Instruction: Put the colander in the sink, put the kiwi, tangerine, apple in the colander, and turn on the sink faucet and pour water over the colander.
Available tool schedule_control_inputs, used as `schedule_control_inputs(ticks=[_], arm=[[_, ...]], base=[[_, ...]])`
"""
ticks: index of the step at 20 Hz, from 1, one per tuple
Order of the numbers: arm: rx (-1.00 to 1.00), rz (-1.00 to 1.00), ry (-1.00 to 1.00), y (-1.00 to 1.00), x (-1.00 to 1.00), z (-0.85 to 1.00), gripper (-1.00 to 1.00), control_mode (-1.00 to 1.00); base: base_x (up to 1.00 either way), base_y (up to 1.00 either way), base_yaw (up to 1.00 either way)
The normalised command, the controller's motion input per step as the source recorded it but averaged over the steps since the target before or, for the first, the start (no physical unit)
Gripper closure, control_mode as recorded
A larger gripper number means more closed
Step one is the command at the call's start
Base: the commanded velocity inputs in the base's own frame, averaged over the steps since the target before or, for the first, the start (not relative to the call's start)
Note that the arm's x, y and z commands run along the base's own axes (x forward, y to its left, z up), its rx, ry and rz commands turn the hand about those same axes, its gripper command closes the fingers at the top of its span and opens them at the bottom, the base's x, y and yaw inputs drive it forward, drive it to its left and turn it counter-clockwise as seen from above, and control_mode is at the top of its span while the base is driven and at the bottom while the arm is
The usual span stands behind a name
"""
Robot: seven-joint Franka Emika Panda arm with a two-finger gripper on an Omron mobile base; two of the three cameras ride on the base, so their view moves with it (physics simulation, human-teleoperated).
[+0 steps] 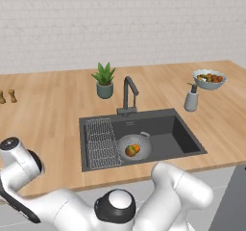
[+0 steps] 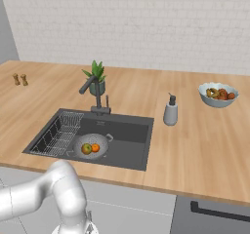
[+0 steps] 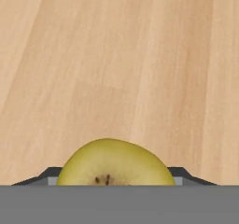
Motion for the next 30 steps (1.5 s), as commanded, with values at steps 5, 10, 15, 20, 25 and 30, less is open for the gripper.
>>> schedule_control_inputs(ticks=[5,10,15,20,25,30], arm=[[0.03,0.00,-0.30,-0.81,-0.16,0.11,1.00,-1.00],[0.11,-0.02,-0.14,-0.96,0.31,0.44,1.00,-1.00],[0.12,-0.02,0.01,-1.00,0.61,0.41,1.00,-1.00],[0.00,-0.06,0.13,-1.00,0.69,0.03,1.00,-1.00],[0.00,-0.11,0.11,-1.00,0.41,0.02,1.00,-1.00],[0.00,-0.08,0.03,-1.00,-0.04,0.20,1.00,-1.00]], base=[[0.00,0.00,0.00],[0.00,0.00,0.00],[0.00,0.00,0.00],[0.00,0.00,0.00],[0.00,0.00,0.00],[0.00,0.00,0.00]])
